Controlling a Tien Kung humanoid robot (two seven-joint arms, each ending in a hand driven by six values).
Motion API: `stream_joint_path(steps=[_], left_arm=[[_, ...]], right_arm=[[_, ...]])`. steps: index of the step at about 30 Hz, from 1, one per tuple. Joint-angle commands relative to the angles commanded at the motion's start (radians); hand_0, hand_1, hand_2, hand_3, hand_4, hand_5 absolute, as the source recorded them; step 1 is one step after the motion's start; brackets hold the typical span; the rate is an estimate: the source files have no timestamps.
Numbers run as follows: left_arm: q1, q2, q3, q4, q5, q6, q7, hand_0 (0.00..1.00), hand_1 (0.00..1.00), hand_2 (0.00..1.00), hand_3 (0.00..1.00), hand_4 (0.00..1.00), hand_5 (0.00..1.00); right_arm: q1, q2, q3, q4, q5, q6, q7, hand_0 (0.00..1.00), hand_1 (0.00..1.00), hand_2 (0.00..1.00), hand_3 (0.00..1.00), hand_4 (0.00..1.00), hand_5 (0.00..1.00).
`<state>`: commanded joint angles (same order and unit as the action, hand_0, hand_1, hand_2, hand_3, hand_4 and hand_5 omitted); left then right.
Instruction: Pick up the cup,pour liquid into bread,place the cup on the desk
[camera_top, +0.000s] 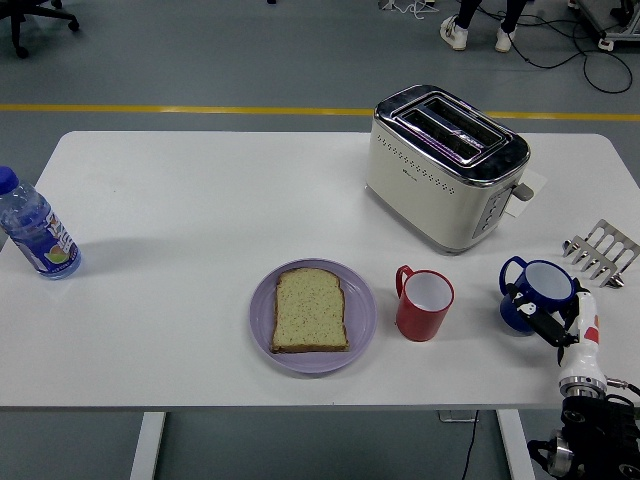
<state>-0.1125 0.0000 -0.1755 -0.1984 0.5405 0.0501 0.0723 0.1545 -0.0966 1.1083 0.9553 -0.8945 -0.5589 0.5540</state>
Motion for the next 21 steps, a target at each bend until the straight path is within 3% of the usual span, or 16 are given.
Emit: stream_joint_path(steps=[1, 6, 7, 9, 11, 14, 16, 18, 19, 21], left_arm=[[0.001, 0.000, 0.000, 0.000, -0.001, 0.000, 0.000, 0.635, 0.646, 0.655, 0.552, 0.322, 0.838], [0.006, 0.000, 0.000, 0.001, -0.002, 0.000, 0.001, 0.635, 0.646, 0.655, 0.552, 0.322, 0.838], [0.006, 0.000, 0.001, 0.001, -0.002, 0.000, 0.001, 0.636, 0.646, 0.655, 0.549, 0.322, 0.840], [0.010, 0.000, 0.004, 0.001, -0.003, 0.000, 0.001, 0.636, 0.646, 0.655, 0.549, 0.322, 0.840], [0.011, 0.000, 0.005, 0.002, -0.003, -0.001, 0.001, 0.636, 0.646, 0.655, 0.549, 0.322, 0.840], [0.014, 0.000, 0.006, 0.002, -0.004, -0.001, 0.001, 0.635, 0.646, 0.655, 0.550, 0.322, 0.840], [0.015, 0.002, 0.006, 0.002, -0.005, -0.001, 0.002, 0.635, 0.646, 0.655, 0.550, 0.322, 0.840], [0.015, 0.004, 0.009, 0.002, -0.008, -0.001, 0.002, 0.635, 0.646, 0.655, 0.550, 0.322, 0.840], [0.016, 0.005, 0.010, 0.002, -0.006, -0.001, 0.002, 0.636, 0.647, 0.655, 0.550, 0.322, 0.839], [0.017, 0.005, 0.011, 0.002, -0.006, -0.001, 0.002, 0.636, 0.647, 0.655, 0.550, 0.322, 0.839]], right_arm=[[-0.002, -0.002, 0.008, 0.018, 0.002, -0.004, 0.003, 0.463, 0.441, 0.548, 0.550, 0.796, 0.002], [-0.013, -0.015, 0.059, 0.117, -0.047, -0.019, -0.022, 0.463, 0.441, 0.548, 0.550, 0.796, 0.002], [-0.014, -0.015, 0.062, 0.125, -0.052, -0.020, -0.024, 0.368, 0.401, 0.540, 0.537, 0.766, 0.002], [-0.029, -0.022, 0.110, 0.205, -0.124, -0.029, -0.071, 0.368, 0.401, 0.540, 0.537, 0.766, 0.002], [-0.034, -0.025, 0.124, 0.244, -0.155, -0.031, -0.090, 0.368, 0.401, 0.540, 0.537, 0.766, 0.002], [-0.050, -0.043, 0.162, 0.363, -0.279, -0.028, -0.218, 0.294, 0.362, 0.520, 0.538, 0.754, 0.002], [-0.054, -0.054, 0.180, 0.426, -0.350, 0.002, -0.295, 0.294, 0.362, 0.520, 0.538, 0.754, 0.002], [-0.053, -0.059, 0.197, 0.502, -0.434, 0.076, -0.380, 0.294, 0.362, 0.520, 0.538, 0.754, 0.002], [-0.048, -0.060, 0.193, 0.547, -0.486, 0.117, -0.432, 0.257, 0.310, 0.500, 0.543, 0.745, 0.002], [-0.041, -0.062, 0.185, 0.615, -0.559, 0.155, -0.510, 0.257, 0.310, 0.500, 0.543, 0.745, 0.002]])
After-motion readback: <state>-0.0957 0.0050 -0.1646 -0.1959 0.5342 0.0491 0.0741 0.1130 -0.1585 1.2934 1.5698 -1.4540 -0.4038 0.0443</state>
